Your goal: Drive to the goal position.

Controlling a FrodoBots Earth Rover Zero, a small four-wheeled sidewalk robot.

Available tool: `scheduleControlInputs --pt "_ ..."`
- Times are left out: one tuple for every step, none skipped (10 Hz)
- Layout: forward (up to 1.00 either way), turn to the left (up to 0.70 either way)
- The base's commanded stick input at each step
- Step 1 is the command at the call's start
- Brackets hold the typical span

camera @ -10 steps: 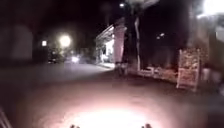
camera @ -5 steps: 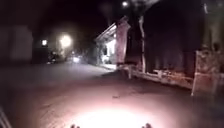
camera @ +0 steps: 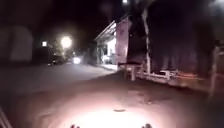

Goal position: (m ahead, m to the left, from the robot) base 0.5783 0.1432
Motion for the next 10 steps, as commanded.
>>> scheduleControlInputs --pt "0.85 0.0" --pt "0.85 0.0" --pt "0.85 0.03" --pt "0.85 0.12" --pt "0.85 0.26" --pt "0.85 0.34" --pt "0.85 0.34" --pt "0.85 0.05" --pt "0.85 0.0" --pt "0.85 0.0"
